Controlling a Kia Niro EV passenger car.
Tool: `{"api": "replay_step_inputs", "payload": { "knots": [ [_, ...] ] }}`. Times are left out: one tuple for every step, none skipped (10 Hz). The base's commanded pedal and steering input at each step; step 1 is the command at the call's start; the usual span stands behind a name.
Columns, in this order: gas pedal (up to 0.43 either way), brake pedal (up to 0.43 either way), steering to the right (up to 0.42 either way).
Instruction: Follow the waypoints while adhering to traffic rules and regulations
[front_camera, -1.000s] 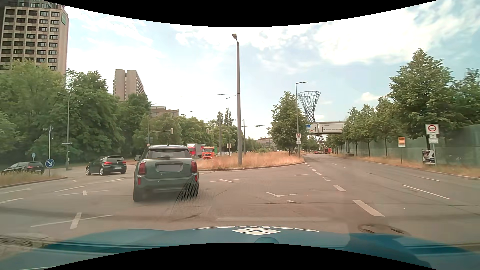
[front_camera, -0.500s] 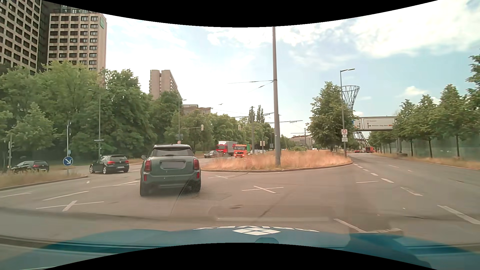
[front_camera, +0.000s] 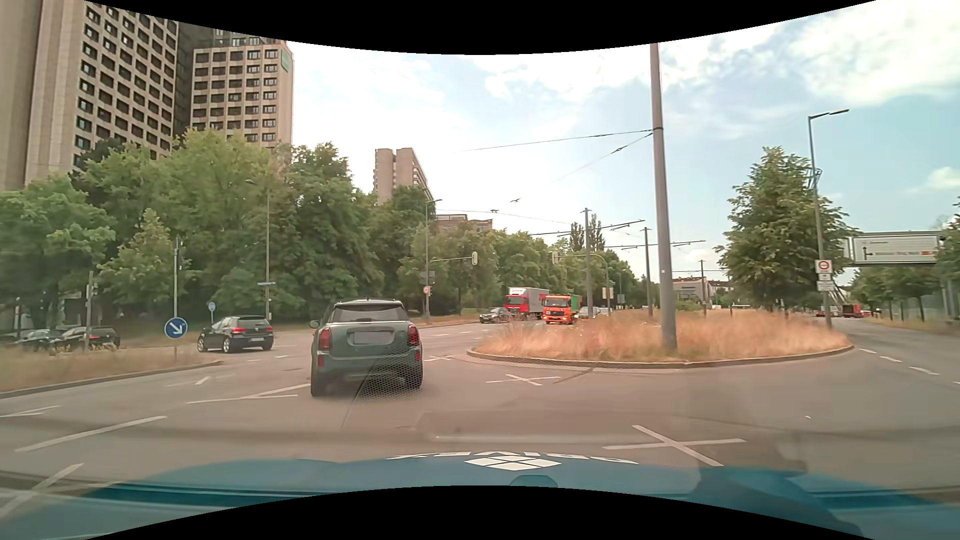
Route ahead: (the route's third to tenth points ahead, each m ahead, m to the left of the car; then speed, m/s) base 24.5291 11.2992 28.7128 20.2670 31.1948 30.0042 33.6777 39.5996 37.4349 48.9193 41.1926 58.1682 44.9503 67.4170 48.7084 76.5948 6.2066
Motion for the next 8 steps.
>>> {"api": "replay_step_inputs", "payload": {
  "knots": [
    [0.189,0.0,-0.208],
    [0.189,0.0,-0.201],
    [0.189,0.0,-0.195],
    [0.189,0.0,-0.189],
    [0.189,0.0,-0.188],
    [0.189,0.0,-0.183],
    [0.189,0.0,-0.169],
    [0.189,0.0,-0.161]
  ]
}}
